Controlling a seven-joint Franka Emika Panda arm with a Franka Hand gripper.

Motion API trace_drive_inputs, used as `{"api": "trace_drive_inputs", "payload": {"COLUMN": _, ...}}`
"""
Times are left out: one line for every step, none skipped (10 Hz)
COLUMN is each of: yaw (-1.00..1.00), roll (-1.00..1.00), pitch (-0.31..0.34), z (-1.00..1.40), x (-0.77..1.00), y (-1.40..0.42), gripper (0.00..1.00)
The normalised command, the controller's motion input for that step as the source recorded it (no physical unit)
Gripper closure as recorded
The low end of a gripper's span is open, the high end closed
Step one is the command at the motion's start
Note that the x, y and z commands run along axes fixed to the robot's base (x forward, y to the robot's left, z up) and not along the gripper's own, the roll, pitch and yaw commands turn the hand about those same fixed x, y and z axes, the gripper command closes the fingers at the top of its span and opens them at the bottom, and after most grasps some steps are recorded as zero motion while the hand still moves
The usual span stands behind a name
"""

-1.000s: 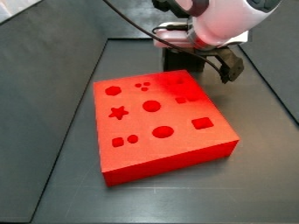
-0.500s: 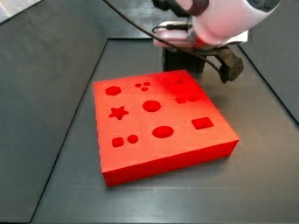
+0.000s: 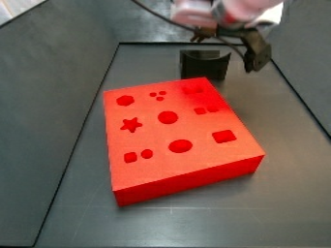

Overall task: Pick up the 3 prong object. Move up. Rotate the 3 prong object. Place the 3 prong object on the fixture. Regrasp the 3 prong object. Move to above the board. Insert the 3 prong object.
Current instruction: Move to above the board.

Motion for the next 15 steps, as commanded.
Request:
{"api": "trace_drive_inputs", "payload": {"yaw": 0.21, "roll": -0.07, "pitch": 0.191, "z": 1.00, "x": -0.05, "y": 0.10, "gripper": 1.00}}
{"api": "trace_drive_inputs", "payload": {"yaw": 0.23, "roll": -0.06, "pitch": 0.108, "z": 1.00, "x": -0.04, "y": 0.09, "gripper": 1.00}}
{"api": "trace_drive_inputs", "payload": {"yaw": 0.23, "roll": -0.05, "pitch": 0.078, "z": 1.00, "x": -0.04, "y": 0.09, "gripper": 1.00}}
{"api": "trace_drive_inputs", "payload": {"yaw": 0.20, "roll": -0.04, "pitch": 0.026, "z": 1.00, "x": -0.03, "y": 0.08, "gripper": 1.00}}
{"api": "trace_drive_inputs", "payload": {"yaw": 0.16, "roll": -0.03, "pitch": -0.014, "z": 1.00, "x": -0.03, "y": 0.08, "gripper": 1.00}}
{"api": "trace_drive_inputs", "payload": {"yaw": 0.13, "roll": -0.03, "pitch": -0.034, "z": 1.00, "x": -0.02, "y": 0.07, "gripper": 1.00}}
{"api": "trace_drive_inputs", "payload": {"yaw": 0.10, "roll": -0.03, "pitch": -0.041, "z": 1.00, "x": -0.03, "y": 0.06, "gripper": 1.00}}
{"api": "trace_drive_inputs", "payload": {"yaw": 0.06, "roll": -0.03, "pitch": -0.051, "z": 1.00, "x": -0.02, "y": 0.06, "gripper": 1.00}}
{"api": "trace_drive_inputs", "payload": {"yaw": 0.03, "roll": -0.04, "pitch": -0.043, "z": 1.00, "x": -0.03, "y": 0.05, "gripper": 1.00}}
{"api": "trace_drive_inputs", "payload": {"yaw": 0.01, "roll": -0.04, "pitch": -0.040, "z": 1.00, "x": -0.03, "y": 0.04, "gripper": 1.00}}
{"api": "trace_drive_inputs", "payload": {"yaw": -0.01, "roll": -0.04, "pitch": -0.027, "z": 1.00, "x": -0.04, "y": 0.04, "gripper": 1.00}}
{"api": "trace_drive_inputs", "payload": {"yaw": -0.03, "roll": -0.05, "pitch": -0.007, "z": 0.83, "x": -0.04, "y": 0.02, "gripper": 1.00}}
{"api": "trace_drive_inputs", "payload": {"yaw": -0.03, "roll": -0.05, "pitch": 0.007, "z": 0.65, "x": -0.03, "y": 0.01, "gripper": 1.00}}
{"api": "trace_drive_inputs", "payload": {"yaw": -0.03, "roll": -0.06, "pitch": 0.035, "z": 0.42, "x": -0.03, "y": 0.00, "gripper": 1.00}}
{"api": "trace_drive_inputs", "payload": {"yaw": -0.03, "roll": -0.06, "pitch": 0.049, "z": 0.30, "x": -0.02, "y": 0.00, "gripper": 1.00}}
